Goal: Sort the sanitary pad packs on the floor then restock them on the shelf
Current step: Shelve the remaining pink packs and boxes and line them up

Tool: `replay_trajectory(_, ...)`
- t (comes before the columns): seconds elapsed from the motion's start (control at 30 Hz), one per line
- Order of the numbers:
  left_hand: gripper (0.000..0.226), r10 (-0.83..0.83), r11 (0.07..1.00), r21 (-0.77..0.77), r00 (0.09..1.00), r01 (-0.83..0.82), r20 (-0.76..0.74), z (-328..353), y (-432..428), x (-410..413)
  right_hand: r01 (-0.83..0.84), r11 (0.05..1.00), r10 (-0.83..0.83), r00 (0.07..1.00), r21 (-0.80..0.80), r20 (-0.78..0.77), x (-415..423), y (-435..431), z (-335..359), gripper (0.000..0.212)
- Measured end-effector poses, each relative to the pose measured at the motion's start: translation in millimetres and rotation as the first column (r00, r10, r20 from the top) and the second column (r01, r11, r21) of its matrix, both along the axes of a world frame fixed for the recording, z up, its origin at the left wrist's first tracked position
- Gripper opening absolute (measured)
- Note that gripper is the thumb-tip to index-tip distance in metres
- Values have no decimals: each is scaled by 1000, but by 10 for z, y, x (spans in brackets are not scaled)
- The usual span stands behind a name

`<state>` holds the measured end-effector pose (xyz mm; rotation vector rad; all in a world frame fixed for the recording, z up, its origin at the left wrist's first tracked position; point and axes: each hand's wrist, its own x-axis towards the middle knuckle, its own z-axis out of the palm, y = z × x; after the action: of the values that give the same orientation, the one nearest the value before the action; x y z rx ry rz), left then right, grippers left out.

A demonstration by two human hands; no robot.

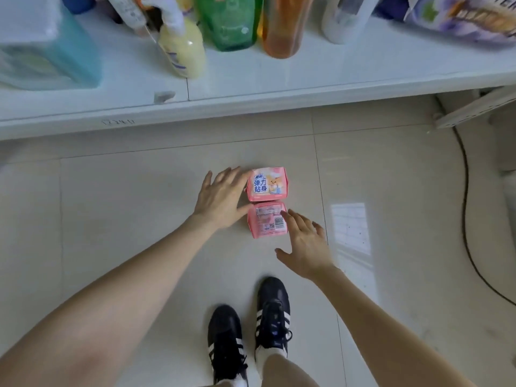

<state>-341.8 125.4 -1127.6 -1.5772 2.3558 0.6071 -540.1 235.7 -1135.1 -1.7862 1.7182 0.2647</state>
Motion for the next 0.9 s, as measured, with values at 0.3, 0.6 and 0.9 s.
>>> replay_trajectory(0.3, 84, -37, 997, 65, 998, 40, -42, -952, -259, -85, -35, 999, 37, 999, -42, 31, -53, -219, -958, 98)
replay_trajectory(0.6, 95, -103, 987, 114, 993, 109, -55, -1271, -443, -137, 3, 984, 15, 995, -177, 98, -59, -185, -1200, 87)
replay_trajectory(0.9, 108, -118, 985, 122, 991, 125, -68, -1342, -462, -251, 24, 995, -9, 989, -93, 149, -95, -25, -1269, 90)
